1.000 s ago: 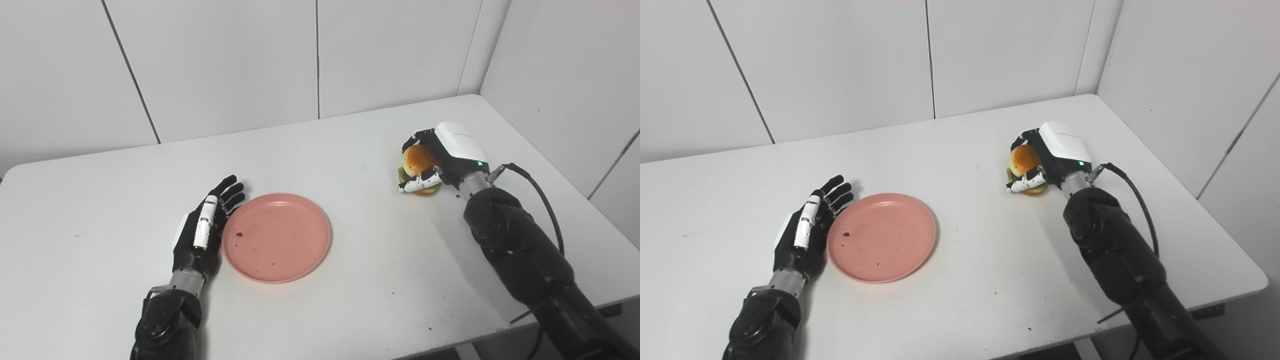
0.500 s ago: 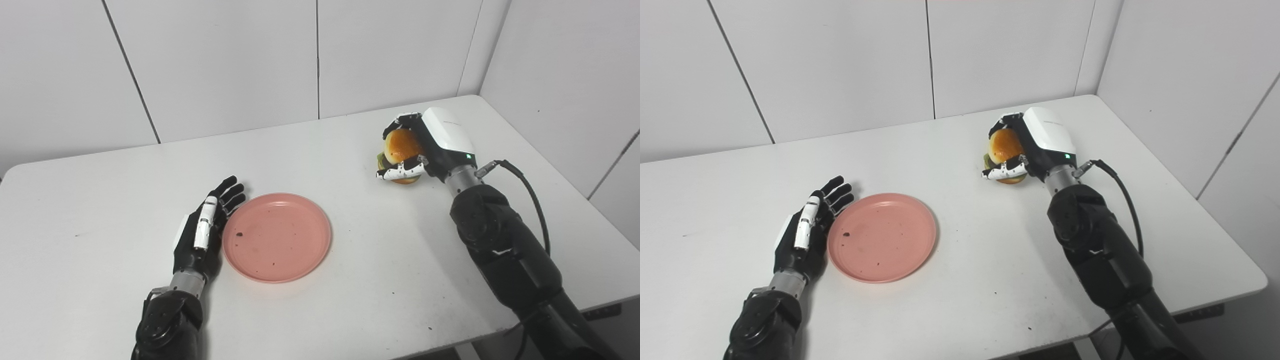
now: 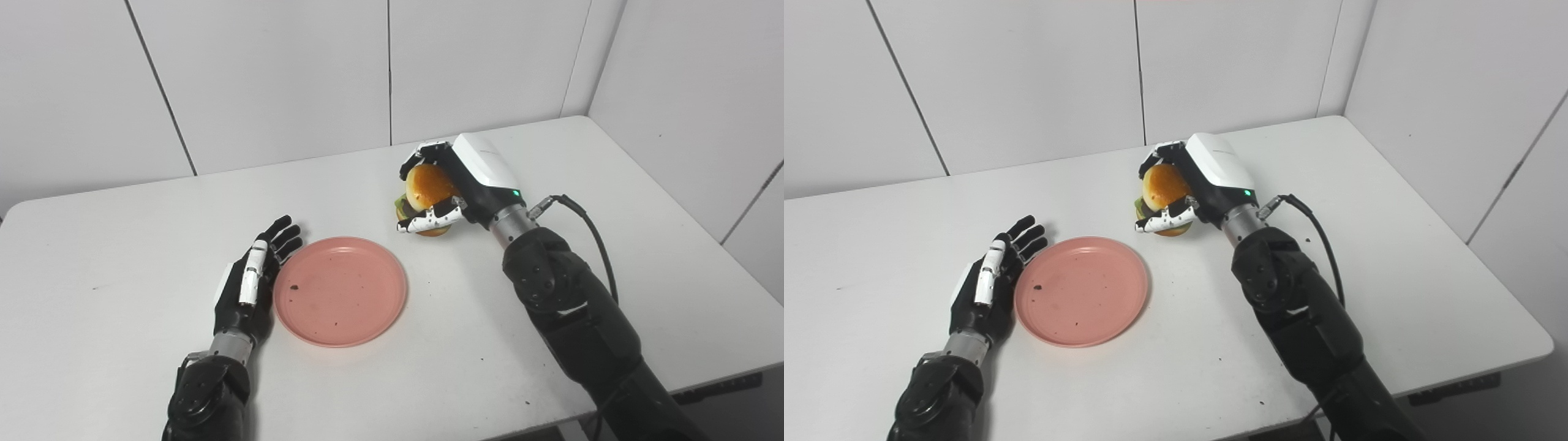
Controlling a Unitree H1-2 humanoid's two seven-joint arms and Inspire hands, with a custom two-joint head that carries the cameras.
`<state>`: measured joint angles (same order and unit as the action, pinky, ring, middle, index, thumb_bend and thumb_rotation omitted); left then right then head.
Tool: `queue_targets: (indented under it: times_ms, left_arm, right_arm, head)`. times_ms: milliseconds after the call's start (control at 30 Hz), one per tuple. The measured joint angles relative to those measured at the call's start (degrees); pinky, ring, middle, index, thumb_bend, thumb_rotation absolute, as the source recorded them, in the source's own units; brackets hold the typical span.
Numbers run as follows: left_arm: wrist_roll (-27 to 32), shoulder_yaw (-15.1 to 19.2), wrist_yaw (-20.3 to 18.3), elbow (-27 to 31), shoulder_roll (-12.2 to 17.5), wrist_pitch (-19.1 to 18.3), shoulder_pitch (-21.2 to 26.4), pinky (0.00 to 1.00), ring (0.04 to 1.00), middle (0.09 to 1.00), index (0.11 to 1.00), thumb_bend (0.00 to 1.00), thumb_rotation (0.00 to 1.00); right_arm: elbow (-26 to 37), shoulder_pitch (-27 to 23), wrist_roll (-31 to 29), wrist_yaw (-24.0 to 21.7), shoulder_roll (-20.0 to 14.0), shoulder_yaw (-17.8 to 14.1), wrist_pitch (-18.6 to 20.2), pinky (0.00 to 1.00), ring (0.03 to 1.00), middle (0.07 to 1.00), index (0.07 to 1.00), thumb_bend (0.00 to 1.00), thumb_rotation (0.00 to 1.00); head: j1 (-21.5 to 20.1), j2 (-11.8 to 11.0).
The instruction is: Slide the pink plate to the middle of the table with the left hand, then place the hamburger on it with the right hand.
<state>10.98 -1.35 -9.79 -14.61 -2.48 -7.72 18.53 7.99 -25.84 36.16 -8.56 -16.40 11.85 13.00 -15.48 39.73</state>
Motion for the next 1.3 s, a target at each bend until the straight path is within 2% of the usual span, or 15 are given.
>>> queue_targets:
  times_ms: [33, 133, 267, 467, 633, 800, 967, 1167, 1300]
  left_arm:
    - [-0.08, 0.0, 0.05, -0.01, -0.04, 0.0, -0.01, 0.84, 0.868, 0.854, 0.823, 0.25, 0.96]
    - [-0.09, -0.25, 0.08, -0.05, -0.25, 0.02, -0.01, 0.85, 0.87, 0.855, 0.826, 0.26, 0.96]
    - [-0.09, -0.5, 0.07, -0.1, -0.81, 0.18, -0.01, 0.85, 0.873, 0.862, 0.837, 0.25, 0.98]
    - [-0.08, -0.92, -0.2, -0.95, -0.99, 1.74, -0.02, 0.88, 0.882, 0.87, 0.845, 0.27, 0.97]
    - [-0.12, -1.11, -0.12, -1.51, -1.66, 2.63, 0.0, 0.87, 0.876, 0.862, 0.837, 0.26, 1.0]
    - [-0.03, -1.12, -0.13, -2.63, -2.91, 4.39, 0.02, 0.88, 0.877, 0.862, 0.835, 0.26, 1.0]
    - [-0.04, -1.07, -0.12, -3.35, -3.51, 5.45, 0.1, 0.87, 0.869, 0.852, 0.823, 0.24, 0.98]
    - [-0.24, -1.11, 0.0, -4.12, -4.0, 6.86, 0.14, 0.87, 0.869, 0.854, 0.818, 0.23, 1.0]
    - [-0.24, -1.09, 0.01, -4.19, -4.04, 6.91, 0.16, 0.85, 0.866, 0.856, 0.825, 0.23, 1.0]
  right_arm:
    - [-0.28, -0.11, -0.09, -0.01, 0.44, 0.45, -0.05, 0.21, 0.294, 0.447, 0.502, 0.52, 0.0]
    - [-2.71, -0.48, -0.11, 0.29, 1.49, 2.2, -1.39, 0.17, 0.245, 0.47, 0.485, 0.52, 0.0]
    - [-5.09, -0.42, -0.28, 0.3, 2.65, 4.04, -3.07, 0.2, 0.281, 0.474, 0.484, 0.52, 0.0]
    - [-5.75, -0.41, -0.22, 0.35, 3.95, 6.16, -4.29, 0.16, 0.232, 0.471, 0.483, 0.52, 0.0]
    - [-7.72, -0.3, 0.29, 0.22, 4.36, 8.58, -6.04, 0.17, 0.254, 0.473, 0.484, 0.52, 0.0]
    - [-9.67, -0.31, 0.66, 0.26, 4.25, 9.82, -7.33, 0.19, 0.259, 0.472, 0.484, 0.52, 0.0]
    - [-10.46, -0.1, 0.57, -0.1, 4.02, 10.33, -7.42, 0.14, 0.204, 0.47, 0.485, 0.52, 0.0]
    - [-10.05, 0.97, 1.64, -2.0, 3.88, 10.93, -7.4, 0.15, 0.21, 0.47, 0.487, 0.52, 0.0]
    - [-10.48, 1.25, 2.47, -1.99, 3.55, 11.25, -7.45, 0.23, 0.268, 0.474, 0.487, 0.52, 0.0]
  head:
    - [0.53, 0.0]
    - [3.08, -0.09]
    - [4.76, -0.09]
    - [9.42, -0.09]
    - [12.4, -0.09]
    - [14.24, -0.09]
    - [14.78, 0.0]
    - [14.78, 0.26]
    - [14.69, 0.35]
